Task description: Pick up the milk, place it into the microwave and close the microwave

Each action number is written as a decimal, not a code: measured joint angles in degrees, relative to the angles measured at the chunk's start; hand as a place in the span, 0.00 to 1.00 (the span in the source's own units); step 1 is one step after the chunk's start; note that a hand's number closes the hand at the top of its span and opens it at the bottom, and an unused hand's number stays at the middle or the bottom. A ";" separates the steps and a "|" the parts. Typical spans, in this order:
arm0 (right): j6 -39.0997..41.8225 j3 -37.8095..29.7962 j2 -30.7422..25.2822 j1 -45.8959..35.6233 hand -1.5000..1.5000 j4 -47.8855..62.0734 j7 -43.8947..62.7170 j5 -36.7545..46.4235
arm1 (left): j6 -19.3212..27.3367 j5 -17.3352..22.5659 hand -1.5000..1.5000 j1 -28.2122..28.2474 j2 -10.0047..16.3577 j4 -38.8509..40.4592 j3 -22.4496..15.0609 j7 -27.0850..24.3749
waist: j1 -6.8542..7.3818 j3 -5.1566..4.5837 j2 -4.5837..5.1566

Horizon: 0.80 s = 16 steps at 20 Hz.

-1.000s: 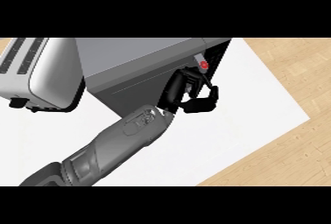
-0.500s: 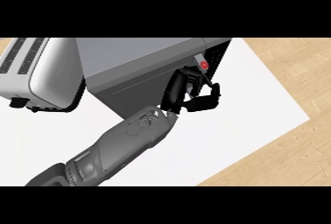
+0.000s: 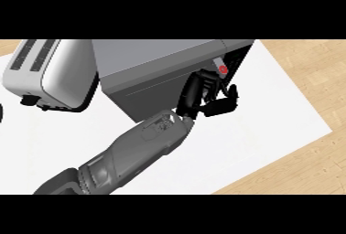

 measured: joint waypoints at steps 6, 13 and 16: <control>-0.89 -2.38 -0.69 0.70 0.00 -0.91 0.76 -1.22 | -4.22 1.64 1.00 -1.78 0.01 1.05 -2.21 0.44 | 1.69 -0.03 0.11; -1.93 -4.81 -1.07 1.92 0.00 -2.03 1.55 -2.42 | -8.54 3.01 0.00 -2.53 0.05 1.46 -4.34 -0.45 | 3.75 -0.07 0.11; -2.23 -5.59 -1.21 2.52 0.00 -2.80 1.96 -2.91 | -9.92 3.69 0.00 -2.64 0.03 1.65 -4.90 -0.86 | 4.49 -0.10 0.01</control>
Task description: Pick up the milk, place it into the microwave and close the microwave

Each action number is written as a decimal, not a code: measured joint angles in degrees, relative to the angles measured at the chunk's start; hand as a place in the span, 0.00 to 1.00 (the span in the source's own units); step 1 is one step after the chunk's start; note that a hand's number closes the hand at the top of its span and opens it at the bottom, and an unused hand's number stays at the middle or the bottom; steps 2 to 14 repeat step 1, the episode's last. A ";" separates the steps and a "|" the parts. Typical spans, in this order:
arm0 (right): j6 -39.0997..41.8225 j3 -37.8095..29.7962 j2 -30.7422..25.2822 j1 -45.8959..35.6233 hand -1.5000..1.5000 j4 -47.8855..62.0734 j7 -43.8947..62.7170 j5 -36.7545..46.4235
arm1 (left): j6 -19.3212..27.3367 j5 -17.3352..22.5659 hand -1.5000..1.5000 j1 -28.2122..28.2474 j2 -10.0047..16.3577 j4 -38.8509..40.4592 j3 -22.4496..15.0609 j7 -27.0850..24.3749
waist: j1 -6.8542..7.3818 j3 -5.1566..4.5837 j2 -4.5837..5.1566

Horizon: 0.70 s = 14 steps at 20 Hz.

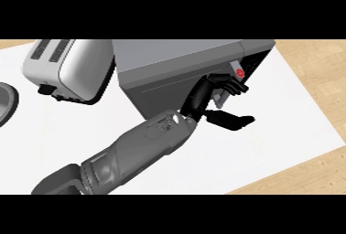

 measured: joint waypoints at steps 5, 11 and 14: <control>-0.10 -0.21 -0.07 0.28 0.00 -0.23 0.23 -0.15 | -0.34 0.16 0.00 -0.01 0.00 0.08 -0.19 -0.20 | 0.20 -0.01 -0.04; -0.10 -0.21 -0.07 0.28 0.00 -0.23 0.23 -0.15 | -0.34 0.16 0.00 -0.01 0.00 0.08 -0.19 -0.20 | 0.20 -0.01 -0.04; -0.10 -0.21 -0.07 0.28 0.00 -0.23 0.23 -0.15 | -0.34 0.16 0.00 -0.01 0.00 0.08 -0.19 -0.20 | 0.20 -0.01 -0.04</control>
